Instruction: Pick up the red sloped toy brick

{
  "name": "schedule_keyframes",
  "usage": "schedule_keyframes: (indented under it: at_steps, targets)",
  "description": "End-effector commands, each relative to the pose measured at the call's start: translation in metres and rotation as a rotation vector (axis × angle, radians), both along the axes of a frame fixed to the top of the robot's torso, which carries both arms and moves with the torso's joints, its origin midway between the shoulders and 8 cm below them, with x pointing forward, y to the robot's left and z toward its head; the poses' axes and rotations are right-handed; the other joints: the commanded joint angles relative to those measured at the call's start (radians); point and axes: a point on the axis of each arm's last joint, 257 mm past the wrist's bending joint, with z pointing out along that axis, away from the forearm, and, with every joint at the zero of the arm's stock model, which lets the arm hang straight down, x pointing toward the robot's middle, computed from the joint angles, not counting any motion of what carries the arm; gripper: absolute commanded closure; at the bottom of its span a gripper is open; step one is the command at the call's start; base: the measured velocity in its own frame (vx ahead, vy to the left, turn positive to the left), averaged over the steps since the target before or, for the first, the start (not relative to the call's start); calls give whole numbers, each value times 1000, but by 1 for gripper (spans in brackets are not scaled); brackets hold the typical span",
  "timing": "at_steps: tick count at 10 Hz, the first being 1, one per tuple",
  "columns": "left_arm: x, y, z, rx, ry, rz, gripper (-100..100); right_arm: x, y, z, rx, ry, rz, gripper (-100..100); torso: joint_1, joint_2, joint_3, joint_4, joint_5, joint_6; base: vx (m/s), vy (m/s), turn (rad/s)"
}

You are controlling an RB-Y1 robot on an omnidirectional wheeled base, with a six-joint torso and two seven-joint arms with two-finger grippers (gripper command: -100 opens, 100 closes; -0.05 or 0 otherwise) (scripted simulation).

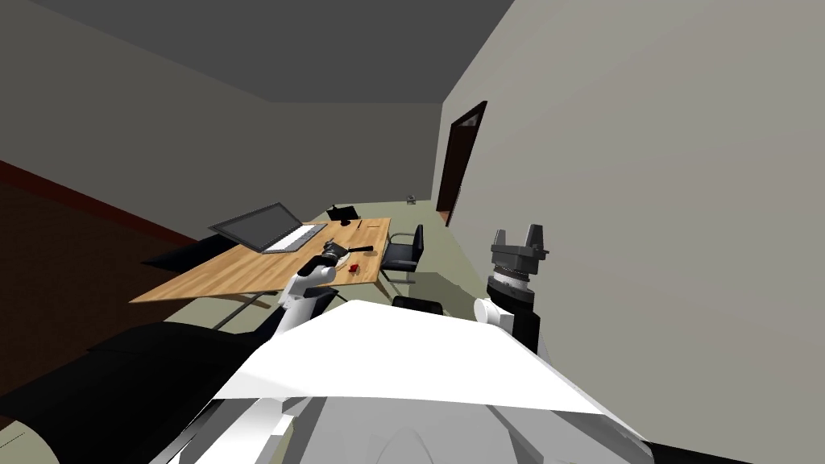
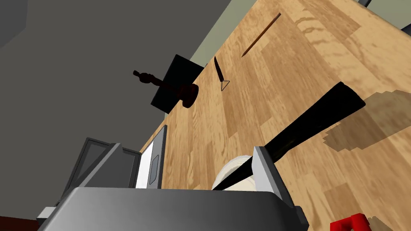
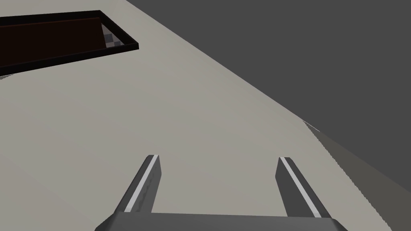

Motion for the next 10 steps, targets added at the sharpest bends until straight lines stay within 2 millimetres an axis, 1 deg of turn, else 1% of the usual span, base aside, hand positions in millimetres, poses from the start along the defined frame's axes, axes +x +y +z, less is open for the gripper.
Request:
schedule_keyframes:
  at_steps: [1, 2, 3, 4, 5, 6, 7, 9, 10]
  targets:
    - [-6, 5, -11, -39, 25, 18, -100, 0, 0, 0, 0, 0, 0, 0, 0, 0, 0, 0, 0, 0, 38, -9, -22]
    - [-14, 13, -31, -107, 56, 52, -100, 0, 0, 0, 0, 0, 0, 0, 0, 1, 0, 0, 0, 0, 46, -9, -52]
    - [-15, 13, -35, -113, 68, 54, -100, 0, 0, 0, 0, 0, 0, 0, 1, 0, 0, 0, 0, 0, 36, -4, -28]
    - [-25, 19, -56, -185, 103, 88, -100, 0, 0, 0, 0, 0, 0, 0, 1, 1, 1, 0, 0, 0, 34, -3, -44]
    - [-26, 19, -58, -188, 110, 90, -100, 0, 0, 0, 0, 0, 0, 0, 1, 1, 1, 0, 0, 0, 32, 1, -28]
    - [-38, 23, -81, -263, 149, 126, -100, 0, 0, 0, 0, 0, 0, 0, 1, 1, 1, 0, 0, 0, 42, 7, -61]
    - [-38, 23, -82, -264, 152, 126, -100, 0, 0, 0, 0, 0, 0, 0, 2, 1, 0, 0, 0, 0, 36, 5, -35]
    - [-61, 27, -122, -403, 212, 196, -100, 0, 0, 0, 0, 0, 0, 0, 2, 1, 1, 0, 0, 0, 46, 13, -78]
    - [-64, 26, -128, -413, 232, 200, -100, 0, 0, 0, 0, 0, 0, 0, 2, 0, 0, 0, 0, 0, 45, 20, -21]
